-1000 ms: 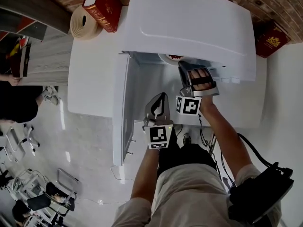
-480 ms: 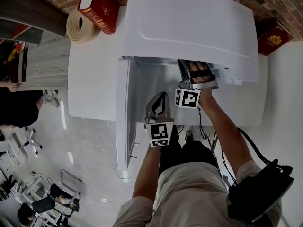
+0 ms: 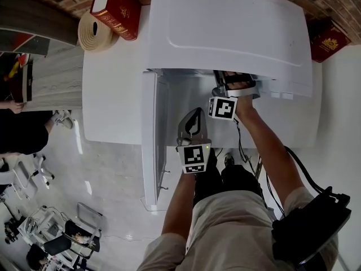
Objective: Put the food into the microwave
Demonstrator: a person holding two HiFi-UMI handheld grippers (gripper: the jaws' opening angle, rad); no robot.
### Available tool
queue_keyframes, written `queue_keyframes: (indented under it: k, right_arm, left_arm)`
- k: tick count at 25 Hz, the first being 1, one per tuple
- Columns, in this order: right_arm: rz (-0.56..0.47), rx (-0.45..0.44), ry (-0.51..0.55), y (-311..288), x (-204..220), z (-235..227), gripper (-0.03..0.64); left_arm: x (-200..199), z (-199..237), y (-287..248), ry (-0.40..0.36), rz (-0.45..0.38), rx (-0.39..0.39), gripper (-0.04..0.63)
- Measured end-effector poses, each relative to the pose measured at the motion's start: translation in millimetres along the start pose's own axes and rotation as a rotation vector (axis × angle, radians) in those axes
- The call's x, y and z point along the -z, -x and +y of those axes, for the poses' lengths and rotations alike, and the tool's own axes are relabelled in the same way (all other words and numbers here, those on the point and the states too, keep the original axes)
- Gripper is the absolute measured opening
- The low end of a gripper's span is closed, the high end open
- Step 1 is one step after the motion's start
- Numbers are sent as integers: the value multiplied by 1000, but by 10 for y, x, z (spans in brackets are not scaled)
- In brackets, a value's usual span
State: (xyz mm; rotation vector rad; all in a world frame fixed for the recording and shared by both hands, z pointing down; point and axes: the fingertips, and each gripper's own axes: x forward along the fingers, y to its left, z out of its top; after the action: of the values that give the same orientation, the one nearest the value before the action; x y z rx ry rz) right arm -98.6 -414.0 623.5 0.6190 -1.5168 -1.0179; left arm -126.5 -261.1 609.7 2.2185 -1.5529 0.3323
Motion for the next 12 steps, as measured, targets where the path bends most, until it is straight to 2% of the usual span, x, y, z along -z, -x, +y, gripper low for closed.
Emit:
queue_keyframes:
  k: [5, 9, 12]
  right_arm:
    - [64, -128, -30, -90, 58, 165, 37]
    - [98, -247, -124, -83, 81, 165, 40]
    - [91, -372, -231, -56, 79, 149, 62]
  left_arm:
    - [41, -12, 7, 7, 14, 8, 6]
    - [114, -37, -5, 23, 35, 22, 7]
    - [127, -46, -7, 38, 41, 20, 8]
